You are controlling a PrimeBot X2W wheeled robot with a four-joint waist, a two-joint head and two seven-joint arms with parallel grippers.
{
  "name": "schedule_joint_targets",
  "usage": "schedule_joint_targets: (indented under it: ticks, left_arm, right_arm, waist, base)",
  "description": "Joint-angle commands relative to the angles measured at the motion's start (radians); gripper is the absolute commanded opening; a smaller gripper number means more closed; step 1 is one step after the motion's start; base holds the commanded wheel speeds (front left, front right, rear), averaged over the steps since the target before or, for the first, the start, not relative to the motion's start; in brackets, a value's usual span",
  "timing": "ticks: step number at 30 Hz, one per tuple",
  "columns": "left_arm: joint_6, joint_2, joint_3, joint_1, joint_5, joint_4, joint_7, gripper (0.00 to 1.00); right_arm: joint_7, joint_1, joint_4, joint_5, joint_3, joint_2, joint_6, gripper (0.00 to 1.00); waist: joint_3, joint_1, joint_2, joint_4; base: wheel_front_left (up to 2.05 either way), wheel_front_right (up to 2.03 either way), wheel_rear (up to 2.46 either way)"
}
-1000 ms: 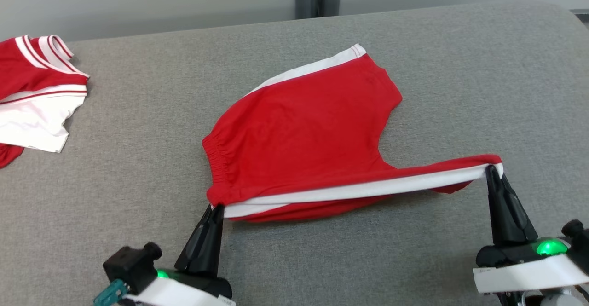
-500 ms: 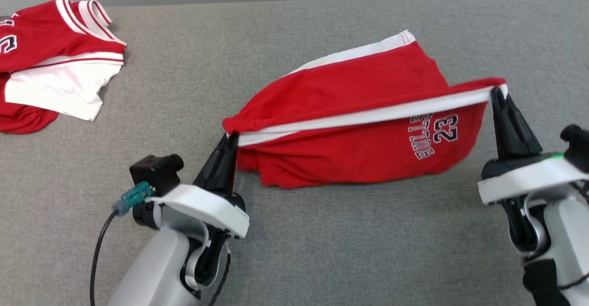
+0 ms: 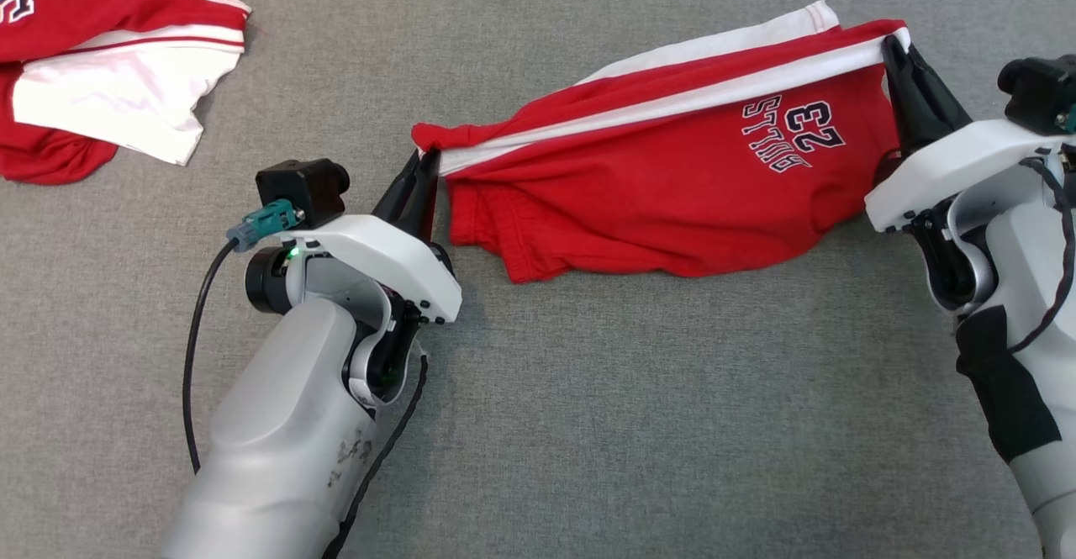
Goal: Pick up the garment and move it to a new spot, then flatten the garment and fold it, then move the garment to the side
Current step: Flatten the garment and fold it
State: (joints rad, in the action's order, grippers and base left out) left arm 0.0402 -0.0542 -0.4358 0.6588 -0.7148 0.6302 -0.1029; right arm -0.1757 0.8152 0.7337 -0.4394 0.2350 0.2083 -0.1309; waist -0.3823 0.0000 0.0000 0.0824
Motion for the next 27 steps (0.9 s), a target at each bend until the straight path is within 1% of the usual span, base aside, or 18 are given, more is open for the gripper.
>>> schedule_joint_targets:
  ticks: [1,6,9,11,12,13,14,15,16,17,23,27]
  left_arm:
    - [-0.005,-0.005,-0.007,0.044,-0.013,0.032,-0.008,0.00]
    - [-0.012,-0.002,-0.033,0.089,-0.035,0.075,-0.019,0.00]
    - [-0.016,0.000,-0.073,0.117,-0.058,0.087,-0.019,0.00]
    - [-0.010,0.000,-0.106,0.131,-0.074,0.086,-0.024,0.01]
    - [-0.008,0.000,-0.123,0.137,-0.080,0.083,-0.029,0.29]
    - [-0.008,0.001,-0.142,0.142,-0.088,0.079,-0.032,0.44]
    - [-0.008,0.001,-0.159,0.145,-0.095,0.076,-0.032,0.69]
    - [-0.006,0.001,-0.174,0.148,-0.103,0.071,-0.035,0.95]
    - [-0.004,0.000,-0.186,0.150,-0.111,0.067,-0.039,1.00]
    - [-0.002,0.001,-0.198,0.154,-0.116,0.062,-0.044,1.00]
    - [0.010,0.001,-0.253,0.152,-0.111,0.025,-0.080,1.00]
    - [0.021,-0.009,-0.255,0.125,-0.095,-0.011,-0.108,1.00]
  right_arm:
    - [0.003,0.054,0.060,-0.014,0.012,0.013,0.000,0.00]
    - [0.009,0.131,0.161,-0.031,0.039,0.017,0.000,0.00]
    - [0.020,0.186,0.236,-0.037,0.059,0.021,0.000,0.00]
    - [0.028,0.219,0.284,-0.041,0.069,0.020,0.000,0.00]
    - [0.025,0.236,0.305,-0.042,0.072,0.022,0.000,0.00]
    - [0.020,0.252,0.324,-0.039,0.075,0.025,0.000,0.21]
    - [0.014,0.265,0.342,-0.038,0.077,0.024,0.000,0.41]
    - [0.009,0.278,0.357,-0.037,0.080,0.024,0.000,0.78]
    - [0.002,0.290,0.372,-0.034,0.084,0.025,0.000,0.95]
    - [-0.004,0.300,0.386,-0.033,0.087,0.025,0.000,1.00]
    - [-0.024,0.342,0.448,-0.041,0.111,0.034,0.000,1.00]
    - [-0.046,0.353,0.459,-0.057,0.120,0.032,0.000,1.00]
  waist:
    - [-0.020,0.0000,0.0000,0.019]
    - [-0.037,0.0000,0.0000,0.036]
    - [-0.048,0.0000,0.0000,0.046]
    - [-0.054,0.0000,0.0000,0.052]
    - [-0.057,0.0000,0.0000,0.055]
    - [-0.059,0.0000,0.0000,0.058]
    - [-0.061,0.0000,0.0000,0.061]
    - [-0.063,0.0000,0.0000,0.064]
    - [-0.065,0.0000,0.0000,0.067]
    - [-0.066,0.0000,0.0000,0.069]
    - [-0.072,0.0000,0.0000,0.087]
    - [-0.070,0.0000,0.0000,0.091]
  base:
    - [0.00,0.00,0.00]
    - [0.00,0.00,0.00]
    - [0.00,0.00,0.00]
    - [0.00,0.00,0.00]
    - [0.00,0.00,0.00]
    - [0.00,0.00,0.00]
    - [0.00,0.00,0.00]
    - [0.00,0.00,0.00]
    - [0.00,0.00,0.00]
    - [0.00,0.00,0.00]
    - [0.00,0.00,0.00]
    - [0.00,0.00,0.00]
